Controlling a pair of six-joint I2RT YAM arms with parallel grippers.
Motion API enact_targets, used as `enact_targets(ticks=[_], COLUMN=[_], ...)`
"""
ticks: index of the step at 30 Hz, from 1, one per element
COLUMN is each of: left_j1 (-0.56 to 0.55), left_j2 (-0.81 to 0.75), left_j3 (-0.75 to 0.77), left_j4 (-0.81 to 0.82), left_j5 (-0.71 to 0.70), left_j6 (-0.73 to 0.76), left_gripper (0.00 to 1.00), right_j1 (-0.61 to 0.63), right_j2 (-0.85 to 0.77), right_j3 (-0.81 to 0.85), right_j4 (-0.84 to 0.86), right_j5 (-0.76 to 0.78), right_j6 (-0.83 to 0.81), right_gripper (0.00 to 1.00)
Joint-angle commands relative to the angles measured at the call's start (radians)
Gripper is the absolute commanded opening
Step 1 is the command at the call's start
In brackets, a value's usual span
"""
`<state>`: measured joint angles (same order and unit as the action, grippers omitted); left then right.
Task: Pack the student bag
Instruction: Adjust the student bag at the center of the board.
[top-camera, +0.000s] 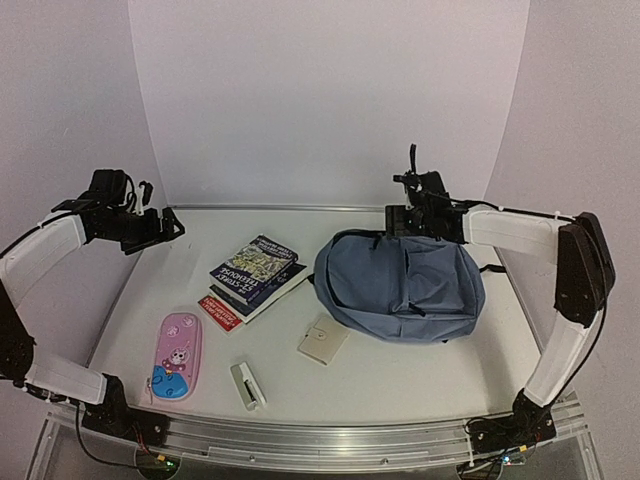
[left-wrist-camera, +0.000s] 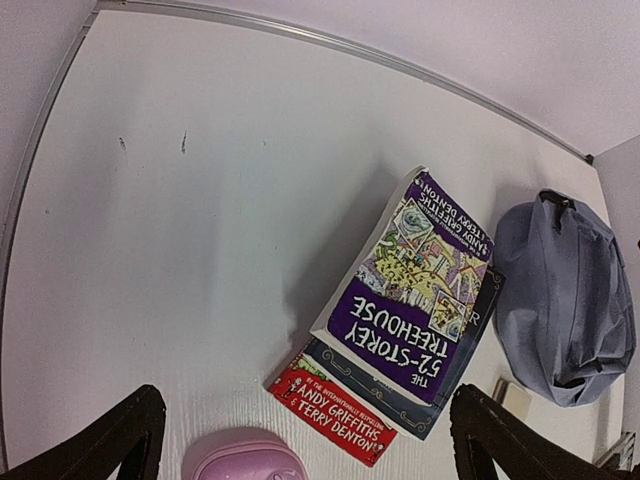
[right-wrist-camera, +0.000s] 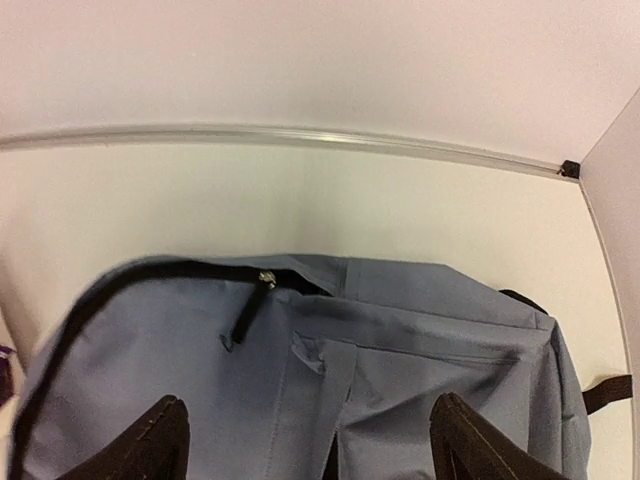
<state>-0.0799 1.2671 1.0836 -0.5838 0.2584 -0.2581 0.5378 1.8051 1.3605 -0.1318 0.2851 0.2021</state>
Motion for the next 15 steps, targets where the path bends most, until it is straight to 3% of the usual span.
enact_targets(ticks=[1, 6, 15], left_j1=[-0.003, -0.002, -0.003], left_j2=[-0.016, -0.012, -0.002], left_j3=[0.001, 0.004, 0.007], left_j4=[0.013, 0.009, 0.002], left_j5=[-0.015, -0.022, -0.03], left_j6=[0.015, 0.016, 0.019], left_gripper=[1.0, 1.0, 1.0], right_j1=[0.066, 0.158, 0.273], right_j2=[-0.043, 0.042, 0.245], right_j3=[0.054, 0.099, 0.226], right_j4=[0.025, 0.02, -0.037], right_j5=[-0.135, -0.226, -0.201], right_j6=[0.222, 0.319, 0.387], right_gripper=[0.83, 0.87, 0.84])
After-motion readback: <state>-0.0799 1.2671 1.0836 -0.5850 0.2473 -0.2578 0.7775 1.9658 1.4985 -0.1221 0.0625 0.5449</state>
